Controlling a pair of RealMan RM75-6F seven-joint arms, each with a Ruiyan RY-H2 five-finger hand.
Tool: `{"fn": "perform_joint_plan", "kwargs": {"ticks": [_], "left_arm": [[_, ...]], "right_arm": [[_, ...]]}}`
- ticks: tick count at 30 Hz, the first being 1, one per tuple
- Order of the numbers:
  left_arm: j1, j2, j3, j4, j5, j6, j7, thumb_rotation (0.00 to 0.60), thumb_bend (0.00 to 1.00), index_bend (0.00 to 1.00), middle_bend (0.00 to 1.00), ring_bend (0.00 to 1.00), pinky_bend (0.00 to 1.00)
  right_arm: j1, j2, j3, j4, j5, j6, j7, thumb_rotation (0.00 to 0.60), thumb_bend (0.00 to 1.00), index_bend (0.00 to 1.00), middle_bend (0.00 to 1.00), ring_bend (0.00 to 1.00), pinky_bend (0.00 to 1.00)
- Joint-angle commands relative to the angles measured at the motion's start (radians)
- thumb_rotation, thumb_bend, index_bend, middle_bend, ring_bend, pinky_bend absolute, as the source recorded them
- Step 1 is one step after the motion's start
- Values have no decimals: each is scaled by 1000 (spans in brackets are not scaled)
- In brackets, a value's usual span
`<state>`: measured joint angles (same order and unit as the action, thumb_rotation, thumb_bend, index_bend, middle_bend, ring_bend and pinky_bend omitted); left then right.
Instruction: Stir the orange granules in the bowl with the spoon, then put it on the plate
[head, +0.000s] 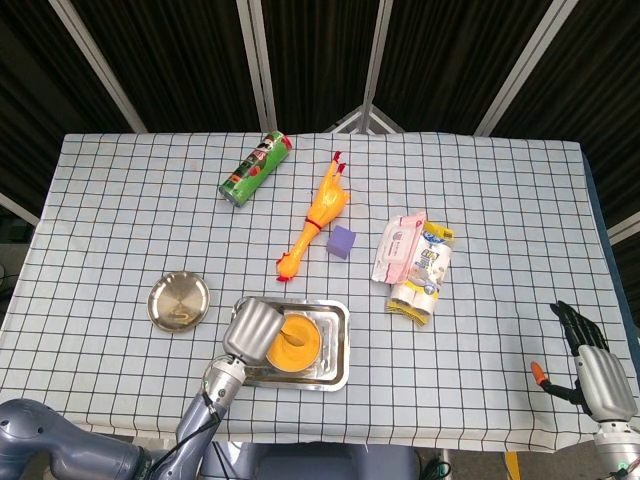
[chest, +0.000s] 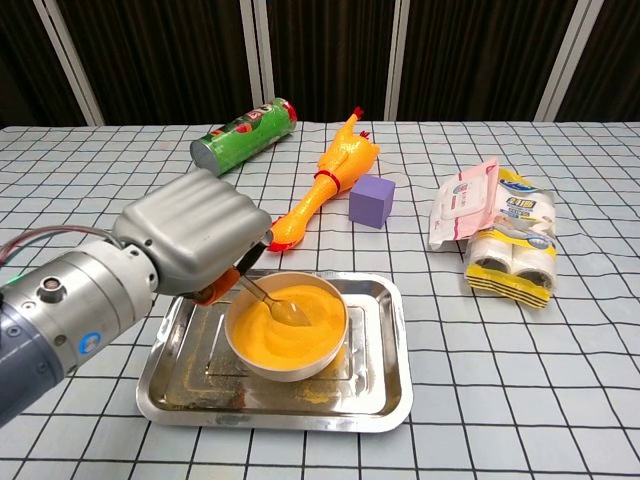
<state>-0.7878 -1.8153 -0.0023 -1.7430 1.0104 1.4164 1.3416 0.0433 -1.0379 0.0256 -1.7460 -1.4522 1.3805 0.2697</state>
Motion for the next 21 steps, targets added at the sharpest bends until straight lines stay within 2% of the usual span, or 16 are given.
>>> {"fn": "perform_joint_plan", "kwargs": {"ticks": [1,11,21], "left_arm": [[14,11,14,-18,21,17,-2,600,770,834,1000,1000,986],[38,46,13,-51,50,45,-3,600,770,833,1000,1000,987],[59,48,18,-71,33,18,-29,600,770,833,1000,1000,987]], "right_arm": [[0,0,0,-1,0,0,0,600,405,0,0,0,0],[0,2,0,-4,2,-3,-1,600,404,0,0,0,0],[1,2,0,-5,4,-5,-3,600,405,0,0,0,0]]}}
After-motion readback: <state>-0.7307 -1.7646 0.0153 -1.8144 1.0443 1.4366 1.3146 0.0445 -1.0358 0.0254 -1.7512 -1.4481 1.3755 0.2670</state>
